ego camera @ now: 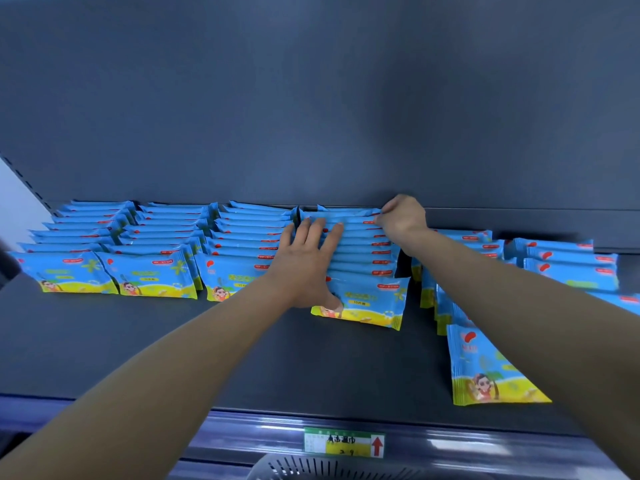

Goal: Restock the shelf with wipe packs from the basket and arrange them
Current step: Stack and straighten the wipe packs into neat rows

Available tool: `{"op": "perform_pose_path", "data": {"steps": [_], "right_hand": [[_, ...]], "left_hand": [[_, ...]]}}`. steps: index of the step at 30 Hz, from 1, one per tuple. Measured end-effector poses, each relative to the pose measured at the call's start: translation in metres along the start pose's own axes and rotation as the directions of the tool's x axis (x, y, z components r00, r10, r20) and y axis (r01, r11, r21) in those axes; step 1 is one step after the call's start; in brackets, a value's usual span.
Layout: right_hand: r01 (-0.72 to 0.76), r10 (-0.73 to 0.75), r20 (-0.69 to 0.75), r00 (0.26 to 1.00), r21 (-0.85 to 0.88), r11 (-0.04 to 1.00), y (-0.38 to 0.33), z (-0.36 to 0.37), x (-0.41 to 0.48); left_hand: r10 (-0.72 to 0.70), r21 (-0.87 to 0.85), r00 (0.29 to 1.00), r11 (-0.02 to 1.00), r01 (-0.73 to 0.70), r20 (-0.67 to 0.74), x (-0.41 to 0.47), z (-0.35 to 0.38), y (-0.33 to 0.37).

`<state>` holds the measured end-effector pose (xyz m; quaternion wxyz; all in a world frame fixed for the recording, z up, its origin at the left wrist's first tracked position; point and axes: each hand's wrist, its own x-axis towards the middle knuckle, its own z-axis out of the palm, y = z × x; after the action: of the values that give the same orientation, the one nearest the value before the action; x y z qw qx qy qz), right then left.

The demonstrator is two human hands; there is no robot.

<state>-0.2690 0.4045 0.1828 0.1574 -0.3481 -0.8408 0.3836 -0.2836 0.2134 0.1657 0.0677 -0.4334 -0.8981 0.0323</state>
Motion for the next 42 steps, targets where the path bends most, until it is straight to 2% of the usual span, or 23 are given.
{"op": "perform_pose_path", "data": {"steps": [4, 7, 13, 17, 23, 27, 33, 37, 39, 42], "right_hand": [[0.133, -0.133, -0.012, 0.991, 0.063, 0.989, -0.001, -0.001, 0.001], [0.208, -0.205, 0.087, 0.975, -0.027, 0.978, -0.008, 0.003, 0.001], [0.097, -0.082, 0.104, 0.991, -0.154, 0.983, -0.019, 0.009, 0.012], [0.135, -0.105, 0.146, 0.984, -0.219, 0.966, -0.02, 0.003, 0.014], [0.14, -0.107, 0.146, 0.984, -0.245, 0.959, -0.011, -0.013, 0.017], [0.179, -0.163, 0.079, 0.983, -0.29, 0.94, -0.017, -0.01, 0.019], [0.107, -0.087, 0.076, 0.993, -0.329, 0.938, -0.016, -0.01, 0.019], [0.025, -0.012, 0.068, 0.998, -0.203, 0.979, -0.009, -0.016, 0.018], [-0.057, 0.059, 0.083, 0.995, -0.028, 0.998, -0.007, -0.023, 0.017], [-0.22, 0.194, 0.134, 0.972, 0.215, 0.952, -0.002, -0.032, 0.014]], "left_hand": [[0.04, 0.035, 0.992, 0.998, -0.045, 0.116, 0.008, -0.002, -0.002], [0.043, -0.001, 0.987, 0.999, -0.044, 0.152, 0.01, -0.005, -0.002], [0.092, 0.034, 0.979, 0.994, -0.1, 0.179, 0.016, -0.014, 0.001], [0.081, 0.014, 0.958, 0.996, -0.089, 0.277, 0.023, -0.019, 0.001], [0.067, 0.023, 0.966, 0.997, -0.075, 0.251, 0.023, -0.018, 0.003], [0.043, 0.014, 0.963, 0.999, -0.048, 0.267, 0.021, -0.018, 0.004], [0.034, 0.013, 0.961, 0.999, -0.039, 0.275, 0.02, -0.018, 0.004], [0.037, 0.013, 0.963, 0.999, -0.042, 0.267, 0.02, -0.018, 0.003], [0.038, 0.022, 0.966, 0.999, -0.045, 0.257, 0.02, -0.016, 0.003], [0.038, 0.015, 0.965, 0.999, -0.043, 0.261, 0.02, -0.012, 0.004]]}}
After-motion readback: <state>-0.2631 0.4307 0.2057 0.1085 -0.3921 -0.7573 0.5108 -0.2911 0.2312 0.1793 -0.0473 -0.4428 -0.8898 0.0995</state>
